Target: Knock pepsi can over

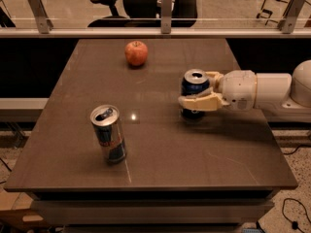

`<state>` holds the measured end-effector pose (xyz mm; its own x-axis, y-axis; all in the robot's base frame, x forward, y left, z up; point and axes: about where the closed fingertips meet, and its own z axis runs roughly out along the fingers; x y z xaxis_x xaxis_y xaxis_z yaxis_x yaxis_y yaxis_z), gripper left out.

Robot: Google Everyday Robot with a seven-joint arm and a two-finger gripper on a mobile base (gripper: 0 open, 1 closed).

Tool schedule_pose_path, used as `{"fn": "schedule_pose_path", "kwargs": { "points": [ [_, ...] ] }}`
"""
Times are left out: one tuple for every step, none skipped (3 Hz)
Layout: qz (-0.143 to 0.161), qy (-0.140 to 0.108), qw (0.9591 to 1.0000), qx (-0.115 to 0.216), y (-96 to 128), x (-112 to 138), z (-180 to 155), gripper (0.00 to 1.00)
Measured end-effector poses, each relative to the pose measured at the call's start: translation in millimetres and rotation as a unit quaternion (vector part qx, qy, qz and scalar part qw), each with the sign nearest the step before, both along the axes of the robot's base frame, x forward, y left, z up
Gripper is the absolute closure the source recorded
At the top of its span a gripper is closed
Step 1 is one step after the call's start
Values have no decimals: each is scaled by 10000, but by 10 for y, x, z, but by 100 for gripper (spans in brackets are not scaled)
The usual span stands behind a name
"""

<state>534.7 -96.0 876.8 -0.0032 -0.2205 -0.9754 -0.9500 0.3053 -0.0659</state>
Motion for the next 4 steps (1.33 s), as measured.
{"fn": "schedule_pose_path", "kwargs": {
  "points": [
    [7,39,9997,-256,29,15,119,100],
    [-20,93,9978,-658,47,51,316,100],
    [-93,140,9947,-1013,32,64,472,100],
    [-210,168,9905,-1351,-12,29,619,100]
  ]
}}
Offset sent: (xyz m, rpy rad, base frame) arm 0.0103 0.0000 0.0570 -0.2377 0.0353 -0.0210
